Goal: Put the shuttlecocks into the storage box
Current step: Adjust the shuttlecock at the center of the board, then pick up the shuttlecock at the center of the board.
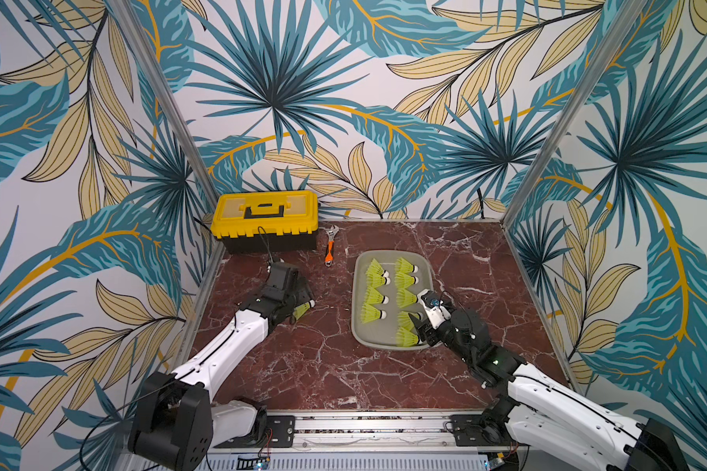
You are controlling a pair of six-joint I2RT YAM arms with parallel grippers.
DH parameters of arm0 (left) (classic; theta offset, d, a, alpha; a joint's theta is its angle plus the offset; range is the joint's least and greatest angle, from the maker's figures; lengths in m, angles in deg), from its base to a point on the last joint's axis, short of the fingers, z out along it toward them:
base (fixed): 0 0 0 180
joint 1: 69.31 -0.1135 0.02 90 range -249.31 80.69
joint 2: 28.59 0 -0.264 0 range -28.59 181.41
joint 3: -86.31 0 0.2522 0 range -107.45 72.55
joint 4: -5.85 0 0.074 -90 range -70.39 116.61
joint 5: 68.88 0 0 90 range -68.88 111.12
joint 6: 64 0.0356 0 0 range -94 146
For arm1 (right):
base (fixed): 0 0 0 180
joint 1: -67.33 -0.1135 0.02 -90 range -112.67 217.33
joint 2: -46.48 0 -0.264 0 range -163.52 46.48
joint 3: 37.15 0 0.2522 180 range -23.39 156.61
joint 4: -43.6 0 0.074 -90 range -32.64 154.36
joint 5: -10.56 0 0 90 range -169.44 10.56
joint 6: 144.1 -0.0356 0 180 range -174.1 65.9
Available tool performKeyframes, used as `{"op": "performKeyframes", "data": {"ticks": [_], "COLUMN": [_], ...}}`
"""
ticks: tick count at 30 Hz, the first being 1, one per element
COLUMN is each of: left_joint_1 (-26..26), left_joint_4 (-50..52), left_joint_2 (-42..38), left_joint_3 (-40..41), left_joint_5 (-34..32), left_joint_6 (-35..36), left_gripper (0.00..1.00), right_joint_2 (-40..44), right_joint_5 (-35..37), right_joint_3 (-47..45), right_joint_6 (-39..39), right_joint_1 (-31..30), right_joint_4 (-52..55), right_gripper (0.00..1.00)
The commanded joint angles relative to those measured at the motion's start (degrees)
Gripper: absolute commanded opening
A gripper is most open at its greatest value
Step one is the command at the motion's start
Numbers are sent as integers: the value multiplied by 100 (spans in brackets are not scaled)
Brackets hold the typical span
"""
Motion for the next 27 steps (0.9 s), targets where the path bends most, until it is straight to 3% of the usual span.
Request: {"op": "performKeyframes", "data": {"ticks": [1,10,13,19,27], "left_joint_1": [-323,-670,-692,-701,-705], "left_joint_4": [-778,-910,-813,-771,-861], "left_joint_2": [-77,595,796,826,1026], "left_joint_3": [351,284,188,249,203], "left_joint_5": [729,1477,1478,1285,1311], "left_joint_6": [-573,-547,-497,-491,-389], "left_gripper": [75,66,61,60,42], "right_joint_2": [-60,-100,-92,-56,-56], "right_joint_5": [45,34,30,43,43], "right_joint_3": [-13,14,14,-4,-4], "right_joint_6": [-2,-18,-35,-43,-28], "right_joint_1": [-17,-17,-20,-17,-18], "right_joint_4": [-2,-19,-2,29,25], "right_gripper": [74,74,74,74,74]}}
